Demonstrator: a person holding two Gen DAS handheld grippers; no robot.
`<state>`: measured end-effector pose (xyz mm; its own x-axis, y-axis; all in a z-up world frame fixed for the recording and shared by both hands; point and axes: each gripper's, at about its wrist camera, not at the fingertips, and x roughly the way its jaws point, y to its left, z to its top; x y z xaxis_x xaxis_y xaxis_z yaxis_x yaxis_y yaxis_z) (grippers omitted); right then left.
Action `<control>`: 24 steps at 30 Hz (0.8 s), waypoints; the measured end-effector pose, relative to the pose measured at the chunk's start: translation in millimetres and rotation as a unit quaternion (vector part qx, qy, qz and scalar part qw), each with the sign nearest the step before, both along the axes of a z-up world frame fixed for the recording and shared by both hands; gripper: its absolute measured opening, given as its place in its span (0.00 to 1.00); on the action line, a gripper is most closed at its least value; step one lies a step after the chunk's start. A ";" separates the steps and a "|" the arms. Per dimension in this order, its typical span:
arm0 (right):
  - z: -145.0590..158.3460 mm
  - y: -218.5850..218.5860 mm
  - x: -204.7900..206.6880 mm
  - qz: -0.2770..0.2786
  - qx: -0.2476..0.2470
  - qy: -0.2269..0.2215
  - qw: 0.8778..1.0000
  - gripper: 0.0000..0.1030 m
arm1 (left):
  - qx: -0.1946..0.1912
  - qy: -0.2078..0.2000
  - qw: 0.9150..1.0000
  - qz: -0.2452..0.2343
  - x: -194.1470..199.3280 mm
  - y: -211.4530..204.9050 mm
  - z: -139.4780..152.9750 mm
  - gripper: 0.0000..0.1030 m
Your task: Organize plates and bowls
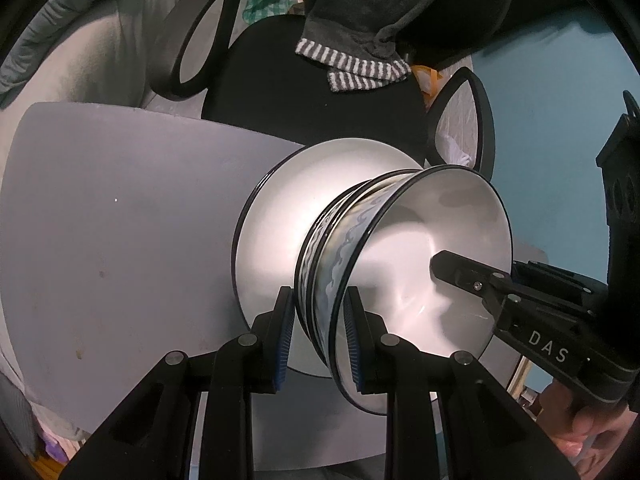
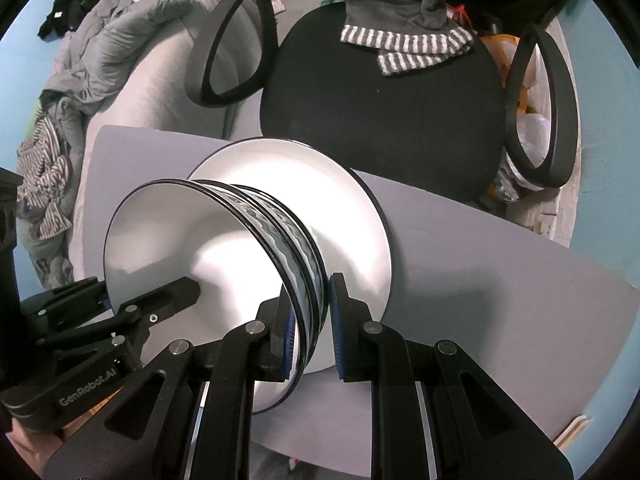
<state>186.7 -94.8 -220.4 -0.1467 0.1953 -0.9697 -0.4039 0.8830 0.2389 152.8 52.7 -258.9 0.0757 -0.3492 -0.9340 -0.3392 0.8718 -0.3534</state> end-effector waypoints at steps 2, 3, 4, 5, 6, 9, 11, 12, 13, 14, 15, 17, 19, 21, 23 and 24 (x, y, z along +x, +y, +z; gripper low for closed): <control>0.3 0.7 -0.5 -0.001 0.000 -0.001 1.000 0.16 | -0.003 0.000 1.000 0.003 -0.9 1.1 -0.1 0.23; 0.4 0.8 -0.8 -0.003 0.001 -0.001 1.000 0.17 | -0.006 -0.002 1.000 0.003 -2.2 1.6 0.1 0.25; 0.3 1.0 -1.0 -0.004 0.001 -0.001 1.000 0.18 | -0.014 -0.005 1.000 0.005 -3.4 2.5 0.1 0.29; 0.4 0.4 -1.1 -0.006 0.003 0.000 1.000 0.20 | -0.022 -0.008 1.000 0.007 -3.5 3.6 -0.6 0.32; 0.7 0.2 -1.3 -0.008 0.010 0.003 1.000 0.23 | -0.031 -0.011 0.999 0.010 -4.4 5.0 -0.1 0.36; 4.1 0.8 -2.5 -0.007 0.023 -0.002 1.000 0.37 | -0.028 -0.021 0.999 0.012 -5.8 7.4 5.2 0.40; 7.6 2.0 -3.8 -0.002 0.008 -0.020 1.000 0.50 | 0.000 -0.030 1.000 0.004 -6.5 7.3 13.2 0.47; 9.7 1.7 -4.3 -0.001 0.001 -0.029 1.000 0.54 | 0.009 -0.034 0.999 0.002 -6.9 7.5 16.3 0.48; 13.6 1.1 -5.2 0.000 -0.006 -0.041 0.999 0.56 | 0.020 -0.040 0.999 0.001 -7.9 7.8 21.5 0.49; 17.7 0.3 -6.1 0.001 -0.013 -0.051 0.999 0.57 | 0.030 -0.047 0.998 0.000 -8.9 8.1 27.2 0.51; 22.7 -0.6 -7.4 0.001 -0.017 -0.061 0.998 0.58 | 0.038 -0.052 0.998 0.000 -9.5 9.2 30.9 0.52; 33.5 -3.6 -9.2 0.000 -0.022 -0.081 0.996 0.59 | 0.060 -0.065 0.996 0.001 -13.1 10.0 42.9 0.52; 46.0 -6.5 -11.7 -0.004 -0.025 -0.103 0.994 0.62 | 0.082 -0.081 0.993 0.005 -17.8 11.1 56.2 0.63; 59.8 -11.0 -13.9 -0.011 -0.027 -0.125 0.992 0.65 | 0.103 -0.102 0.989 0.008 -23.0 10.9 70.8 0.63; 76.1 -16.2 -18.2 -0.016 -0.024 -0.148 0.989 0.69 | 0.121 -0.120 0.985 0.005 -28.4 10.1 85.7 0.63; 83.6 -18.4 -20.5 -0.017 -0.025 -0.159 0.987 0.69 | 0.126 -0.132 0.983 0.004 -32.6 9.2 95.3 0.63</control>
<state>166.2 -113.2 -136.9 0.1720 0.1459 -0.9742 -0.4220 0.9046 0.0609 120.2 61.9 -163.6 0.3284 -0.1080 -0.9384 -0.2712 0.9408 -0.2032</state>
